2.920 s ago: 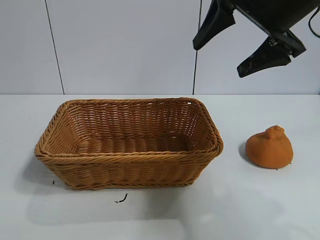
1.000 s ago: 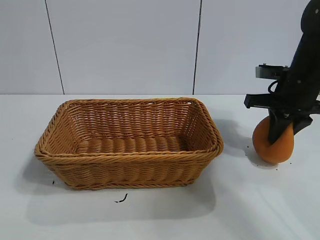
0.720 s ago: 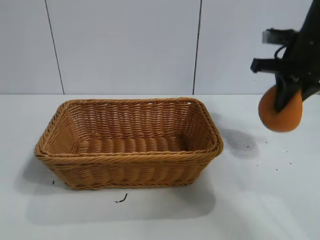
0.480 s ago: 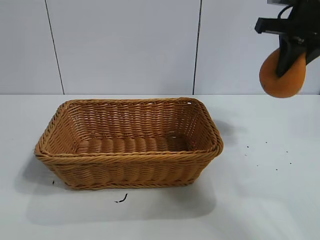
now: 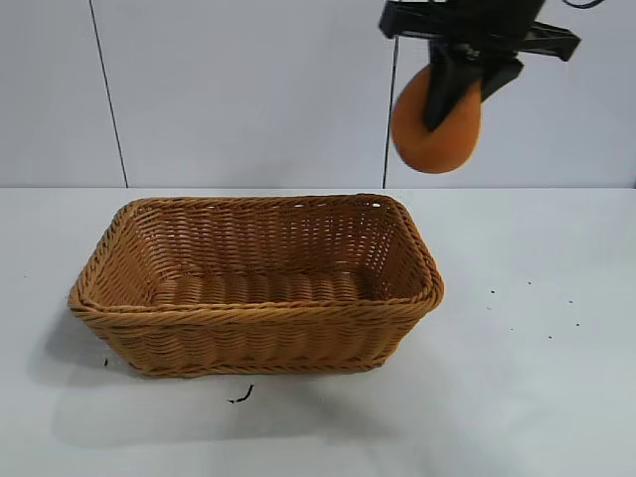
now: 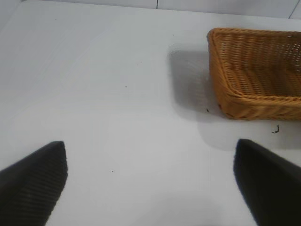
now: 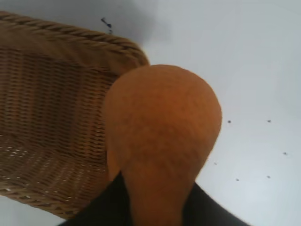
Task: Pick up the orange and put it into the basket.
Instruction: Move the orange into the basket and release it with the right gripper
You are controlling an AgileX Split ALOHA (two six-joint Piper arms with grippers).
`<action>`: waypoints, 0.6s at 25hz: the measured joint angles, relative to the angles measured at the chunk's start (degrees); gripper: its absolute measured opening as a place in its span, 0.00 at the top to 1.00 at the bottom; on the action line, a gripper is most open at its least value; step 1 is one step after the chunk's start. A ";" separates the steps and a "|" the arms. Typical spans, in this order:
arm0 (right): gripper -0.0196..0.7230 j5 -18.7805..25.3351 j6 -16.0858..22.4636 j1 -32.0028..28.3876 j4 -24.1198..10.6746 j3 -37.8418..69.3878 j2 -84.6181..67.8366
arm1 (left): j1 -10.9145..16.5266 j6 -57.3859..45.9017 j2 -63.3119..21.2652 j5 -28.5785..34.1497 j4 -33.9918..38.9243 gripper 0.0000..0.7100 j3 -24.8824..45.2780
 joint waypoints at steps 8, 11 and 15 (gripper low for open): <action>0.83 -8.98 2.87 11.24 0.66 -0.18 3.71 | 0.00 0.00 0.00 0.00 0.00 0.02 0.00; 0.83 -11.04 3.12 13.70 0.75 -0.18 7.69 | 0.00 0.00 0.00 0.00 0.00 0.02 0.00; 0.83 -12.13 3.25 15.16 0.84 -0.18 13.08 | 0.00 0.00 0.00 0.00 0.00 0.02 0.00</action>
